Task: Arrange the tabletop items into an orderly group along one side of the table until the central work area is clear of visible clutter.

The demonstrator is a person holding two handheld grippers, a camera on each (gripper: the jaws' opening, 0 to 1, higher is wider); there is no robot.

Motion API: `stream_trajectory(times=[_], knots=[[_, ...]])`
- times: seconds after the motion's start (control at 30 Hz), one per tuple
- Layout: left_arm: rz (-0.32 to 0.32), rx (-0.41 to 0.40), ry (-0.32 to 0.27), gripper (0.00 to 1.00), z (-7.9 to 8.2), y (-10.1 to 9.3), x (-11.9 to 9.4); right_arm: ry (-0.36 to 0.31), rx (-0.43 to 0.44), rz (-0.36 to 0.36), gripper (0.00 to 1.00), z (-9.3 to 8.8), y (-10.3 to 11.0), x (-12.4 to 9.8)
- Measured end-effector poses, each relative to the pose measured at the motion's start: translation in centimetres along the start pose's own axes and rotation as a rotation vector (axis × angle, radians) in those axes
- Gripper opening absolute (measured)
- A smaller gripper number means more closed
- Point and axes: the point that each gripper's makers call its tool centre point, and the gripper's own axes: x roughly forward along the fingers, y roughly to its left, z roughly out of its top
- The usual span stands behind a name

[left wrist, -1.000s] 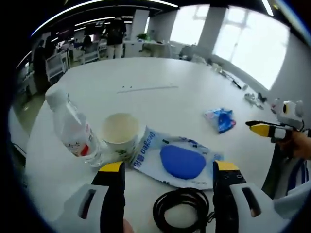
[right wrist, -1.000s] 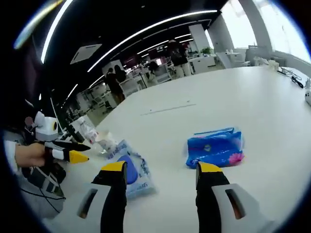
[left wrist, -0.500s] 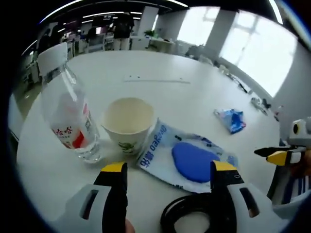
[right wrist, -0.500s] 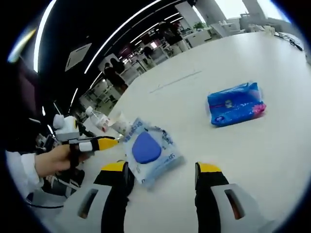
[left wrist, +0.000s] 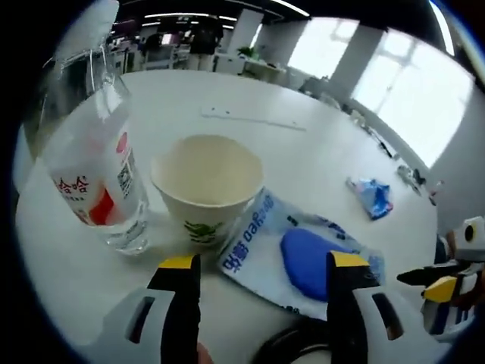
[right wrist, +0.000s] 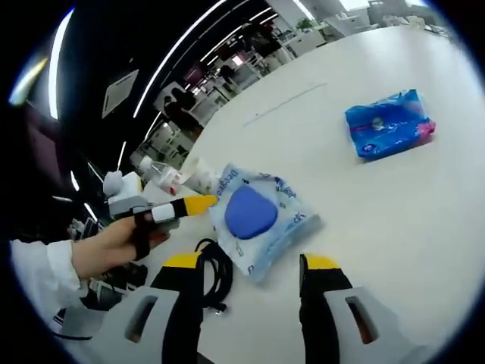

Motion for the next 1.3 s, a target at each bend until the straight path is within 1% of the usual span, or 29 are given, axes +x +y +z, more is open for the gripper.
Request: stream_trajectory(times=[0.1,0.17,0.23,0.27,0.37,0.43,0.5,0.57,0.63,0.67,0.7,0.77,0.83,0.87,0.93,1.0,1.03,1.1,1.17,1.2,1.3], knots=[[0.013,0.01,0.002,0.57,-0.1,0.2,0.1,0.002,-0.018,-0.014,0.45,-0.4,0.1,0.7],[0.012,-0.02,-0.009,0.56,0.1,0.4,0.4,0.011,-0.004,-0.021,0.45,-0.7,0.0,1.2],[0.021,-0.043,-0.006,0.53,-0.1,0.7,0.4,0.017,0.016,-0.027,0.44,-1.1,0.0,1.6],[0.025,-0.044,-0.014,0.5,0.1,0.9,0.5,0.016,0.028,-0.027,0.43,-1.2,-0.1,1.7],[0.052,-0.081,-0.024,0.39,-0.2,1.4,0.5,-0.006,0.1,-0.05,0.38,-1.5,-0.6,2.0],[0.068,-0.081,-0.03,0.33,-0.4,1.8,0.5,0.012,0.104,-0.058,0.36,-2.2,-0.8,2.2],[0.082,-0.079,-0.031,0.28,-0.6,2.2,0.5,0.044,0.08,-0.069,0.3,-3.0,-1.0,2.4],[0.085,-0.099,-0.033,0.23,-0.6,2.5,0.5,0.033,0.092,-0.081,0.23,-3.2,-1.3,2.5],[0.092,-0.114,-0.033,0.18,-0.6,2.9,0.5,-0.005,0.146,-0.091,0.19,-2.8,-1.6,2.7],[0.099,-0.119,-0.032,0.15,-0.7,3.0,0.6,-0.005,0.159,-0.087,0.17,-2.8,-1.6,2.9],[0.11,-0.125,-0.032,0.13,-0.7,3.2,0.6,0.0,0.152,-0.087,0.15,-2.8,-1.7,3.1],[0.109,-0.132,-0.036,0.13,-0.7,2.9,0.5,0.014,0.136,-0.099,0.1,-3.0,-2.0,3.2],[0.109,-0.111,-0.026,0.11,-0.8,2.5,0.6,0.025,0.127,-0.103,0.07,-3.1,-2.1,3.2],[0.126,-0.083,-0.004,0.1,-1.1,2.4,0.4,0.033,0.137,-0.1,0.06,-3.1,-2.2,3.2],[0.127,-0.053,-0.012,0.07,-1.0,2.0,0.2,0.043,0.194,-0.101,0.04,-3.2,-2.2,3.0],[0.123,-0.039,-0.016,0.03,-1.0,1.5,-0.1,0.031,0.158,-0.116,0.01,-2.7,-2.6,2.7],[0.109,-0.034,-0.018,0.02,-0.9,1.1,-0.2,0.031,0.087,-0.136,0.0,-2.3,-3.0,2.5],[0.089,-0.025,-0.021,0.0,-0.7,0.4,-0.5,0.036,-0.007,-0.151,0.0,-1.7,-3.2,2.0],[0.082,0.011,-0.018,0.0,-0.7,-0.1,-0.7,0.016,-0.04,-0.151,0.0,-0.8,-3.2,1.6],[0.08,0.015,-0.017,0.0,-0.7,-0.2,-0.8,0.02,-0.052,-0.149,0.0,-0.6,-3.2,1.4],[0.063,-0.022,-0.022,0.0,-0.8,-0.3,-1.1,0.02,-0.134,-0.148,0.0,0.4,-3.5,0.7]])
